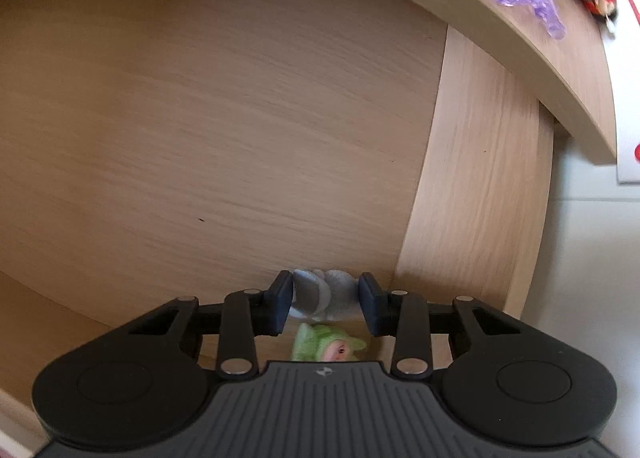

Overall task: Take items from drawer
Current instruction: 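Reach the right tool into the drawer and grasp the grey plush figure, then lift the grey figure with the right tool while the left tool grasps the green figure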

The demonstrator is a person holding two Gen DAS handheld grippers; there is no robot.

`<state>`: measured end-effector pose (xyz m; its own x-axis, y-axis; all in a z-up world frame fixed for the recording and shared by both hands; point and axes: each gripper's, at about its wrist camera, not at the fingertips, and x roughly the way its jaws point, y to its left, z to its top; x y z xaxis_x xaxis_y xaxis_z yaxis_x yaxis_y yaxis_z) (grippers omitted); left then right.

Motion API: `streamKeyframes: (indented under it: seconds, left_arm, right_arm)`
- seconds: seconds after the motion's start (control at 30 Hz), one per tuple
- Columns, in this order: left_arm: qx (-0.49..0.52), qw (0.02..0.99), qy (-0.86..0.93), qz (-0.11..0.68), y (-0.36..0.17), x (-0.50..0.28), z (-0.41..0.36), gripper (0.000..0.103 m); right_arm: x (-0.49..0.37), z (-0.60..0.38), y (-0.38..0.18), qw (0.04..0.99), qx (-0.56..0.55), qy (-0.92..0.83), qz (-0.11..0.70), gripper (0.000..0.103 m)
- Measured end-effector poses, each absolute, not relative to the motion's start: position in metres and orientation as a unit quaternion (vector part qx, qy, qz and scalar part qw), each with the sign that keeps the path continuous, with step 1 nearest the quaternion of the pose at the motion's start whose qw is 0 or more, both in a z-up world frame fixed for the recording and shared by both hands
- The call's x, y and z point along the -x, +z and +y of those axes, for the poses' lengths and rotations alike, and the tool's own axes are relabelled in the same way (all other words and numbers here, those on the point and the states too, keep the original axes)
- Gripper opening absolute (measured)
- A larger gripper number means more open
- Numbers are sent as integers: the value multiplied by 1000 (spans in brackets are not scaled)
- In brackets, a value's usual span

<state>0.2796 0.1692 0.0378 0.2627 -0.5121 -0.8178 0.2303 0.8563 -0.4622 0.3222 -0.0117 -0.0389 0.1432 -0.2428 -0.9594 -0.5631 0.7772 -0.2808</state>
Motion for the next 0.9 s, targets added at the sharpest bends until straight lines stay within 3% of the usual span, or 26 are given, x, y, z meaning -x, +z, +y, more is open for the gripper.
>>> streamKeyframes:
  seconds: [0.23,0.37,0.7,0.9]
  left_arm:
    - [107,773,-271,564,35,-284,141,16]
    - [72,761,-306,567,36,-283,121,16]
    - [-16,718,-400,569,27,-301,37,17]
    - [-90,664,-492,555,11,-308,-36,17]
  right_arm:
    - [-322,-30,6,716,98,170,670,35]
    - [-317,-32,27,725,30,184,663,35]
    - [-288,-79,111,808,-17,139,572,35]
    - [-277,-119,132,843,-1,76,533,35]
